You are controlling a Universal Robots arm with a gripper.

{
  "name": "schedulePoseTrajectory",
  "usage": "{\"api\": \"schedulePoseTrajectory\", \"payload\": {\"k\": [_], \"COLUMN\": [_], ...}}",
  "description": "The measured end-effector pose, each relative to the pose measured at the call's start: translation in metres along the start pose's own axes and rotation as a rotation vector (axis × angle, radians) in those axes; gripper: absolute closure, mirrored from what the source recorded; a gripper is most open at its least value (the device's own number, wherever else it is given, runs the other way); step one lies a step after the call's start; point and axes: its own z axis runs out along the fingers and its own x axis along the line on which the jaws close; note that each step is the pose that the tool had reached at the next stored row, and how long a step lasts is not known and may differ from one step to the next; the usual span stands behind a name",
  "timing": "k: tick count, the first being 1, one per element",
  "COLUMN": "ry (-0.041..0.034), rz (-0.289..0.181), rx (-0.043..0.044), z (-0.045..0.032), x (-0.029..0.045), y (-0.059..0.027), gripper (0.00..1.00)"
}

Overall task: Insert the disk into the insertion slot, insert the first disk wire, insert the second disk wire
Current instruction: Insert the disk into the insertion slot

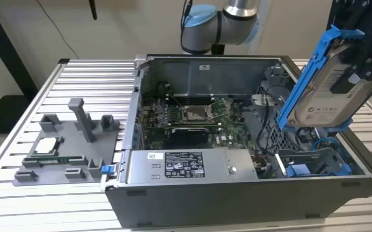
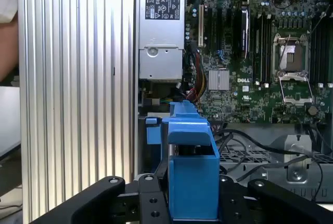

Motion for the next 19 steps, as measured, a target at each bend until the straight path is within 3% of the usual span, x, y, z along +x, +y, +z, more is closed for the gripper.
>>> {"api": "schedulePoseTrajectory", "payload": {"k": [5,19], "ry": [-0.0001,0.0001], "rz": [0.000,0.000], "rx": [0.0000,0.0000], "z": [0.0017,0.0153], "x": [0.0013,0.0091], "y": [-0.0023,-0.0121], "gripper": [1.00,1.00]}}
